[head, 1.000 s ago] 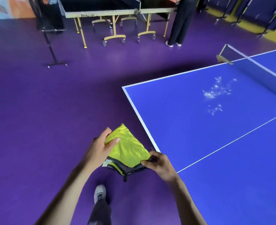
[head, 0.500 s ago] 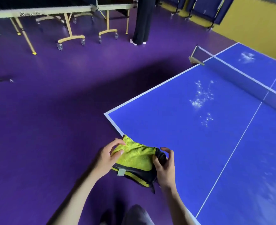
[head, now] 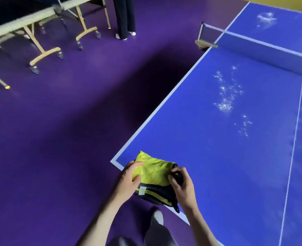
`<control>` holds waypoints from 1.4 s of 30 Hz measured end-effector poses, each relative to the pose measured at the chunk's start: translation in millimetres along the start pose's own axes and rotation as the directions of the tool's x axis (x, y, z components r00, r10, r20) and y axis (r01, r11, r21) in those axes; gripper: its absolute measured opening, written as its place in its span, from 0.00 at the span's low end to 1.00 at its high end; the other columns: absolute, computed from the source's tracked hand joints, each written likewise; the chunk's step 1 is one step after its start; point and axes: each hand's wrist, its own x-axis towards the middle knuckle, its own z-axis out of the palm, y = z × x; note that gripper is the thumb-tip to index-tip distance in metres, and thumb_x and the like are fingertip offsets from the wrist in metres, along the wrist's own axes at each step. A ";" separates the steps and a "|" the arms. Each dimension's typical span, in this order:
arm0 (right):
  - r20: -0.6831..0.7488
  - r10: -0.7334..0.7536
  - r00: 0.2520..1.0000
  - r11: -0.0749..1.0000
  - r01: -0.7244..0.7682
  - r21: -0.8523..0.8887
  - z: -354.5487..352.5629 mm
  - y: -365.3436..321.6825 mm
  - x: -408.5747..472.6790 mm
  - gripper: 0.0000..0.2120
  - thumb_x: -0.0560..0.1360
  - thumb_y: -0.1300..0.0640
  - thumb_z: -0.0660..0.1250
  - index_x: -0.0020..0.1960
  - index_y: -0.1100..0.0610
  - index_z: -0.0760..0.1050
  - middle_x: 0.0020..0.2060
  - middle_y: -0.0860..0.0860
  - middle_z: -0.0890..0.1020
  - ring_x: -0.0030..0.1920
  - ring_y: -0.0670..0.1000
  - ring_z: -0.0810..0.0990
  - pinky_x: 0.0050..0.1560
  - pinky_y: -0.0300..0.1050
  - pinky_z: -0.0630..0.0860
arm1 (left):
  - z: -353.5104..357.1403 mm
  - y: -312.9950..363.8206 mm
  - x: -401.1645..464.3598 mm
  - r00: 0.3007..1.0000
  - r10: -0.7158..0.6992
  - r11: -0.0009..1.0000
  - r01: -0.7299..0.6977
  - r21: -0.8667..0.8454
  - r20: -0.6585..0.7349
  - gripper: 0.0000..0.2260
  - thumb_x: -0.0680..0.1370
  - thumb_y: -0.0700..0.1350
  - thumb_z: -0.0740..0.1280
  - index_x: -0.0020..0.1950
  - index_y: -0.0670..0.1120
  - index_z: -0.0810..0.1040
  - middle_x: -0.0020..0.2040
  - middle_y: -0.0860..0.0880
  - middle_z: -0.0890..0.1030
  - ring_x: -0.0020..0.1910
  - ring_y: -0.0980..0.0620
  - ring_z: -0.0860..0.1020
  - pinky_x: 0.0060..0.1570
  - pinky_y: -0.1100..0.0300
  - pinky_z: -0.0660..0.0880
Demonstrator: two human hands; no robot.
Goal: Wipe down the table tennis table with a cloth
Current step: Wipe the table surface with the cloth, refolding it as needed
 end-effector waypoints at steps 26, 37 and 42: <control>-0.161 -0.102 0.982 0.602 -0.068 -0.796 313.4 46.6 103.1 0.33 0.83 0.40 0.56 0.85 0.46 0.52 0.85 0.49 0.51 0.84 0.52 0.46 0.81 0.65 0.49 | -42.0 -183.2 108.7 0.964 -0.117 0.985 0.143 0.096 -0.239 0.17 0.78 0.34 0.67 0.64 0.47 0.80 0.60 0.49 0.81 0.59 0.46 0.77 0.58 0.55 0.73; -0.190 -0.137 0.972 0.558 -0.083 -0.826 240.4 75.6 72.2 0.33 0.82 0.31 0.53 0.84 0.41 0.53 0.85 0.49 0.52 0.84 0.53 0.48 0.80 0.70 0.50 | -34.4 -160.4 73.9 0.979 -0.007 0.982 0.046 0.186 -0.205 0.18 0.76 0.30 0.67 0.63 0.45 0.79 0.59 0.48 0.81 0.59 0.44 0.76 0.58 0.51 0.73; -0.229 -0.127 0.965 0.550 -0.124 -0.826 177.7 101.0 41.9 0.33 0.82 0.30 0.54 0.84 0.41 0.55 0.84 0.48 0.54 0.84 0.52 0.48 0.79 0.70 0.52 | 5.3 -128.4 47.9 0.981 -0.023 0.984 0.055 0.168 -0.191 0.17 0.78 0.32 0.66 0.64 0.47 0.79 0.57 0.50 0.80 0.57 0.47 0.74 0.54 0.54 0.72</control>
